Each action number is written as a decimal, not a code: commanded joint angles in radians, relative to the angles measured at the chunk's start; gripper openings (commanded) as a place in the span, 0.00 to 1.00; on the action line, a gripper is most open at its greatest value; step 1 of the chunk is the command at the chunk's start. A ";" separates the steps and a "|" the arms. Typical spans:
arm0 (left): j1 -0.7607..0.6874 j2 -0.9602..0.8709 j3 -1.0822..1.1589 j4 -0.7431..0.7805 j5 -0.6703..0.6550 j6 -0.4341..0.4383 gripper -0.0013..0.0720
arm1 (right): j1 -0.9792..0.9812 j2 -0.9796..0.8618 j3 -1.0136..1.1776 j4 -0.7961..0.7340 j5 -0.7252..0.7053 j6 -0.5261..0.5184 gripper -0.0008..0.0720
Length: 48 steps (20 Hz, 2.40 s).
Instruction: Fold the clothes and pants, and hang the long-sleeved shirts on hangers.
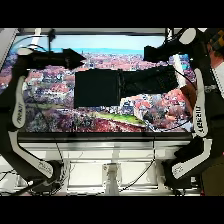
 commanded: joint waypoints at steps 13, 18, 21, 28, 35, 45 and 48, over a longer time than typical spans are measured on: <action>0.094 -0.019 -0.002 0.658 -0.028 -0.022 0.91 | -0.081 0.069 -0.003 -0.079 0.088 -0.141 0.06; -0.010 -0.111 -0.002 0.692 0.058 -0.004 0.91 | -0.081 0.069 -0.003 -0.079 0.081 -0.164 0.06; -0.066 -0.119 -0.002 0.790 0.160 -0.005 0.91 | -0.081 0.069 -0.003 -0.080 0.079 -0.165 0.06; -0.092 -0.127 -0.002 0.798 0.239 -0.008 0.92 | -0.080 0.069 -0.003 -0.081 0.063 -0.165 0.06; -0.089 -0.223 -0.002 0.580 0.242 -0.009 0.91 | -0.080 0.069 -0.003 -0.079 0.063 -0.165 0.06; -0.085 -0.181 -0.001 0.284 0.170 -0.035 0.06 | -0.052 0.063 -0.019 -0.066 0.038 -0.164 0.06; -0.068 -0.082 -0.001 0.258 0.170 -0.057 0.06 | -0.001 0.037 -0.084 -0.067 -0.106 -0.119 0.06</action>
